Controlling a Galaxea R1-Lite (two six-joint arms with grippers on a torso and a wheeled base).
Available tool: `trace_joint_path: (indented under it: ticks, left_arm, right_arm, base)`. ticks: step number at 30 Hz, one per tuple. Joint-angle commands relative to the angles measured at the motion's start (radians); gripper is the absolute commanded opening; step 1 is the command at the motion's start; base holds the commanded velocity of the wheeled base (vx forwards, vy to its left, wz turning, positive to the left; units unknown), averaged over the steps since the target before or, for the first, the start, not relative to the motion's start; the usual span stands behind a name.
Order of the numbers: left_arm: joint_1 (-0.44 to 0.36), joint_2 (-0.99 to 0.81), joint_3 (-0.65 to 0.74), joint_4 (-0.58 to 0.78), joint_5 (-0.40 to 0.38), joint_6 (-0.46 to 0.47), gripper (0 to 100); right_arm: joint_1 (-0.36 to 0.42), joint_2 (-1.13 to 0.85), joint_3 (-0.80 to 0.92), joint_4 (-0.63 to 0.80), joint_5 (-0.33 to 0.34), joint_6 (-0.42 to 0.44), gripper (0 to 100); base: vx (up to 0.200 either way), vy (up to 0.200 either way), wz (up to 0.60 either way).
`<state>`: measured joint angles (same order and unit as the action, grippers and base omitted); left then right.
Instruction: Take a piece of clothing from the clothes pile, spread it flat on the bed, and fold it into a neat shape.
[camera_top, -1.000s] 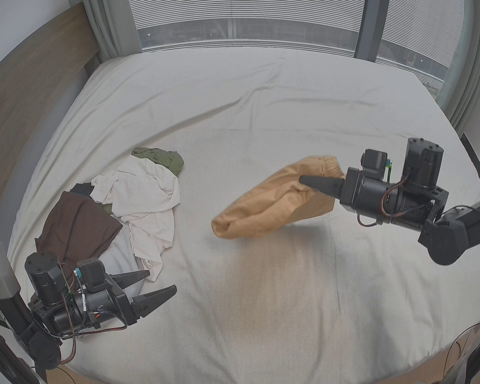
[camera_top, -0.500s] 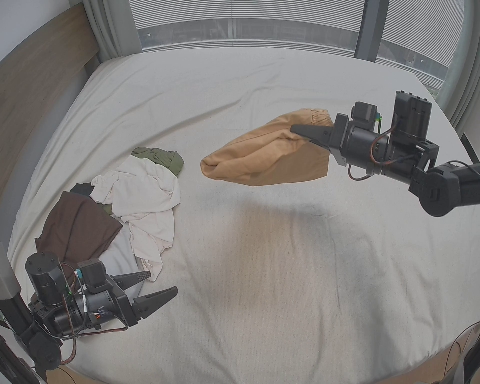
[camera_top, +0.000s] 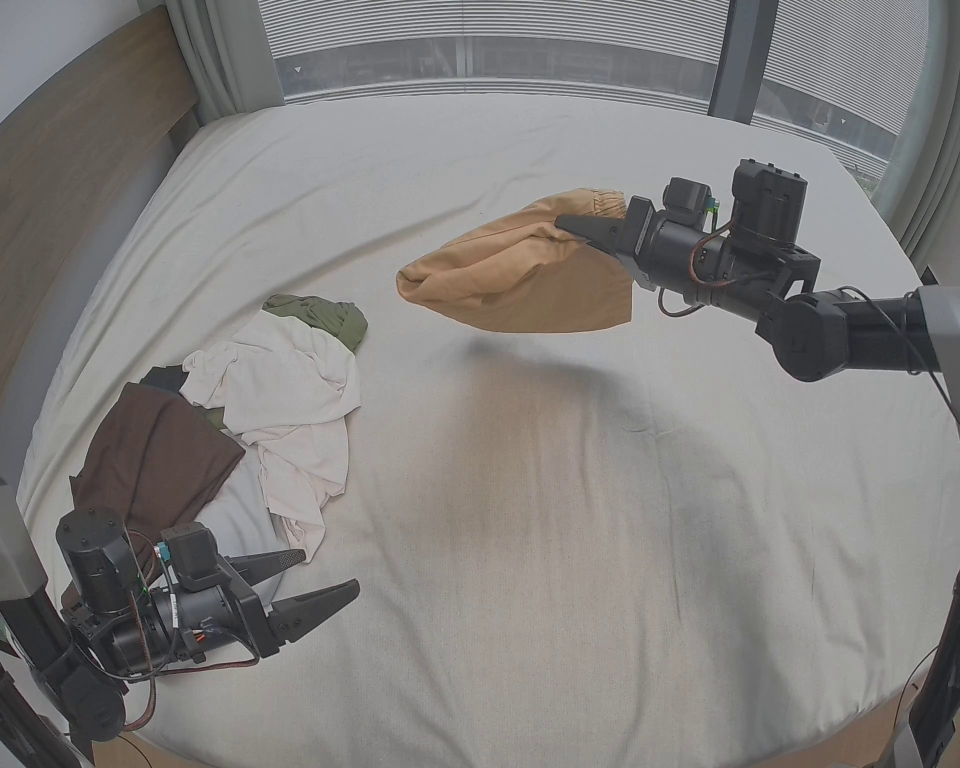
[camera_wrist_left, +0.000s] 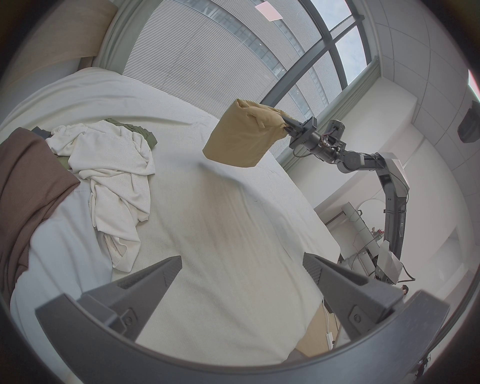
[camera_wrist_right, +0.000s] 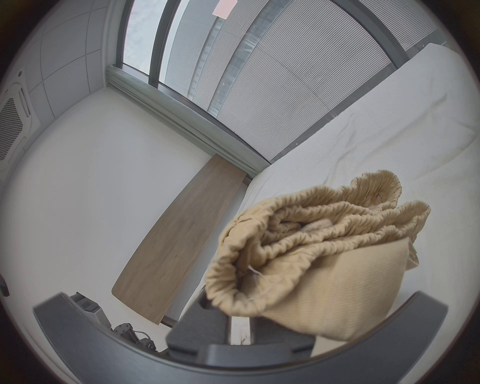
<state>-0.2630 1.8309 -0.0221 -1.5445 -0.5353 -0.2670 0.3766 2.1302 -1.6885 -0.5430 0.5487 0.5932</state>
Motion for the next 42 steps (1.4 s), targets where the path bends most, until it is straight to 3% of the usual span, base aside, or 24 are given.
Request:
trace_joint_path:
  ticks: [1, 7, 13, 25, 33, 34, 42]
  left_arm:
    - [-0.001, 0.010, 0.001, 0.000, 0.000, -0.001, 100]
    - [0.001, 0.019, 0.001, 0.000, 0.000, -0.003, 100]
    - [-0.001, 0.027, 0.001, 0.000, 0.000, -0.001, 100]
    - [0.001, 0.028, 0.001, 0.000, 0.000, -0.001, 100]
    - [0.002, 0.028, -0.001, 0.000, 0.000, -0.001, 100]
    - [0.002, 0.028, -0.001, 0.000, 0.000, -0.001, 100]
    - [0.005, 0.018, -0.007, -0.002, 0.000, -0.003, 100]
  right_arm:
    - [-0.024, 0.129, -0.109, 0.017, 0.022, 0.002, 0]
    - [-0.035, 0.197, -0.071, 0.006, 0.034, -0.004, 0]
    - [-0.041, 0.183, 0.093, -0.041, 0.043, -0.023, 0]
    - [-0.048, 0.171, 0.415, -0.259, 0.056, -0.018, 0]
    - [-0.045, 0.206, 0.477, -0.336, 0.053, -0.021, 0]
    - [-0.044, 0.211, 0.481, -0.338, 0.050, -0.021, 100]
    - [-0.035, 0.062, 0.702, -0.333, 0.045, -0.049, 100]
  base:
    - [0.000, 0.000, 0.00]
    - [0.000, 0.000, 0.00]
    - [0.000, 0.000, 0.00]
    - [0.000, 0.000, 0.00]
    - [0.000, 0.000, 0.00]
    - [0.000, 0.000, 0.00]
    - [0.000, 0.000, 0.00]
